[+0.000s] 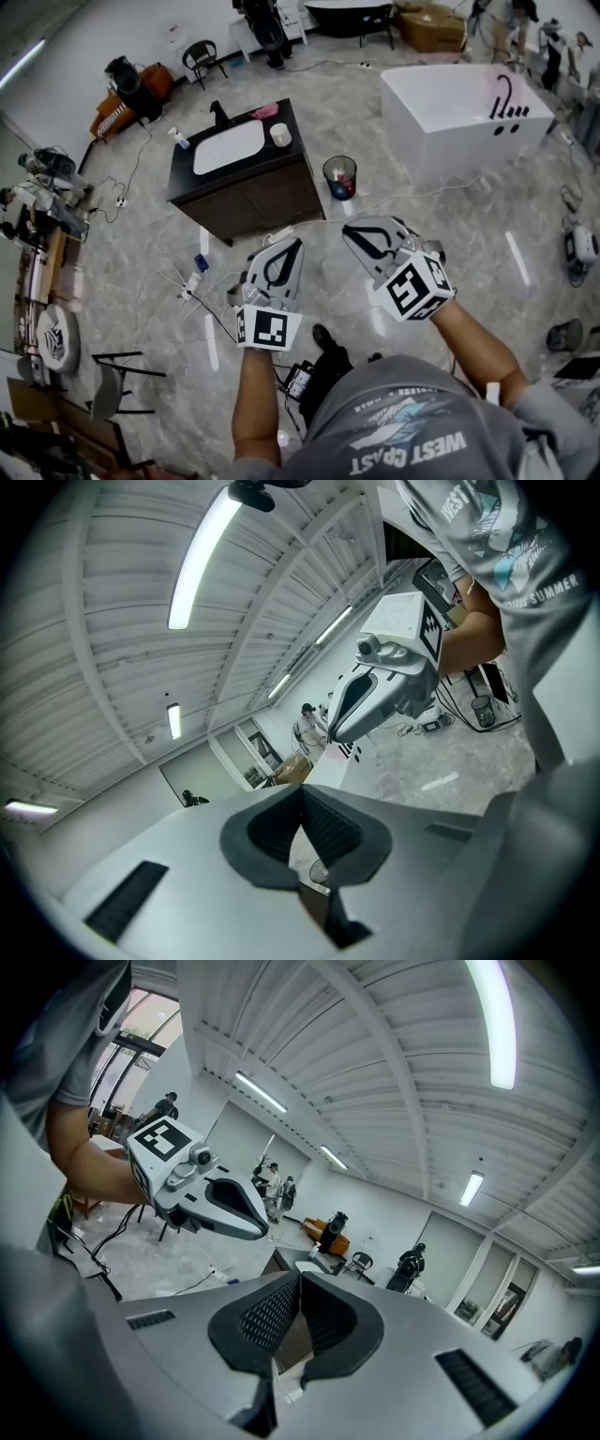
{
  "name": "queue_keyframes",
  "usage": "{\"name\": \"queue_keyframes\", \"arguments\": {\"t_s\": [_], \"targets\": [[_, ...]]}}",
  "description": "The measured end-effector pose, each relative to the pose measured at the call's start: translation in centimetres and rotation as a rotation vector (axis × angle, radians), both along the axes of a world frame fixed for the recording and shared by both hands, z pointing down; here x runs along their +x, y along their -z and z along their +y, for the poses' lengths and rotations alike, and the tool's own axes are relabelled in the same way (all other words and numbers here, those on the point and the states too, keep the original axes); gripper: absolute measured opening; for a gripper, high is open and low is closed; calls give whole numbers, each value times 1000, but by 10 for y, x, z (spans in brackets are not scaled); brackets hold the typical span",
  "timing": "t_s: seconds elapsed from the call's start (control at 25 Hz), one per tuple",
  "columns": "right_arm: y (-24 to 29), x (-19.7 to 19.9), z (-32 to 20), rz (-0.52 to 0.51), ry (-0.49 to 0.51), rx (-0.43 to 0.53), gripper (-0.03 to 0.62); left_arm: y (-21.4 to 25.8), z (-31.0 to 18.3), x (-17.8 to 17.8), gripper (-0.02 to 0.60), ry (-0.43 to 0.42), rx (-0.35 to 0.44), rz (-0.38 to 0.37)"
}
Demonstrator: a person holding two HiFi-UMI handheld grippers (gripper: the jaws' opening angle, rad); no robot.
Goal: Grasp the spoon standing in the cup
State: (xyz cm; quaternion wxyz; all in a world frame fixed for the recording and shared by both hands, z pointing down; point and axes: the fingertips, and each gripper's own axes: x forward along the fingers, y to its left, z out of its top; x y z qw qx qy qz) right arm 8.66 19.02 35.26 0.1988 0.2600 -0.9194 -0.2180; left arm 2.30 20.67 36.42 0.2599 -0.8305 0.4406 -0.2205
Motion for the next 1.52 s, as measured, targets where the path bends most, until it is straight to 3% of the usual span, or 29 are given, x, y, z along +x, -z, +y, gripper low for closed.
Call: {"name": "queue_keyframes", "arguments": {"t_s": [0.36,0.84,1.0,1.08,1.16,1.36,1.52], "targets": [[-6,-24,-37,15,-59,-18,32,-7,-40,-25,2,-73,-18,7],[-5,-106,-110,1,-136,-43,34,3,-117,-107,2,-143,-6,30],[4,-132,-139,39,-145,-13,34,16,-144,-132,2,-145,35,64],[1,-149,-153,44,-144,-9,34,14,-158,-144,2,-154,51,28],[-12,-162,-150,35,-156,-43,32,-2,-158,-154,2,-169,7,4],[-10,-172,-170,62,-164,-46,34,-1,-183,-164,2,-189,7,102],[-13,-179,-192,78,-170,-51,34,-8,-205,-172,2,-191,-7,119]]}}
